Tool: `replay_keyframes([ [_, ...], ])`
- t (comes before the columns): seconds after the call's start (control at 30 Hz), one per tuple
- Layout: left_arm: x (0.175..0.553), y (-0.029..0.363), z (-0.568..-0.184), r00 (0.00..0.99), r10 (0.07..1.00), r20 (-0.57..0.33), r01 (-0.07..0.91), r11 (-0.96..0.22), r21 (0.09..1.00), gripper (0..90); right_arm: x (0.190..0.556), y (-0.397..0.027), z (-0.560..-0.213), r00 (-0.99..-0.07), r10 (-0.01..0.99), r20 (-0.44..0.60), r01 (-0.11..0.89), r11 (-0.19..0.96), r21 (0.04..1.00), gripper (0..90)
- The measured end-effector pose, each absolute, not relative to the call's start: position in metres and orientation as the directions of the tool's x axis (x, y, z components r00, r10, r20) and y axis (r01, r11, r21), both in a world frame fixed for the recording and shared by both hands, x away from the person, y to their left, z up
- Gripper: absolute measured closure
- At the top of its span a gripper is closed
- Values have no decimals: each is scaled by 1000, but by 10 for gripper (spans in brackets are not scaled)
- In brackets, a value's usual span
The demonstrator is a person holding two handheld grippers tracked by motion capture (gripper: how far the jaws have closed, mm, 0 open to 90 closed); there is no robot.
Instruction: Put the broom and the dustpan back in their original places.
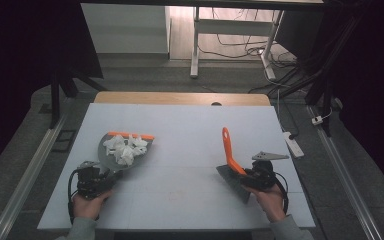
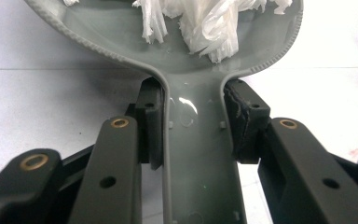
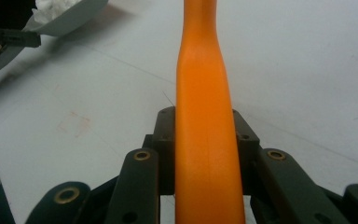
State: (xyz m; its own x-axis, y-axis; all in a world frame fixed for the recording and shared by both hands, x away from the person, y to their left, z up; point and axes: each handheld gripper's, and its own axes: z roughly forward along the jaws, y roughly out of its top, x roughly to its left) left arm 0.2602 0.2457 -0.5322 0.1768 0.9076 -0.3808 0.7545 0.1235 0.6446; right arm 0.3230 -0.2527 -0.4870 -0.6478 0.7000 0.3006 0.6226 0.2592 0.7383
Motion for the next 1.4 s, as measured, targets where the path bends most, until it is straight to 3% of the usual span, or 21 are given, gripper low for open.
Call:
replay_keyframes([
  [0.5,267,245,-541,153,915,-374,782,119,612,610,349,-264,-504,-573,748,335,719,263,643,685],
  [0.87,268,243,-542,163,917,-363,785,102,611,607,361,-268,-508,-582,779,232,706,342,620,508],
  [1.17,267,243,-541,167,913,-372,783,106,613,601,364,-268,-511,-564,796,221,717,340,609,444],
  [1.27,266,242,-540,170,917,-361,780,99,618,558,364,-268,-511,-549,808,216,722,328,609,421],
  [1.4,263,241,-536,181,928,-326,771,72,633,433,363,-271,-505,-524,833,180,711,311,631,407],
])
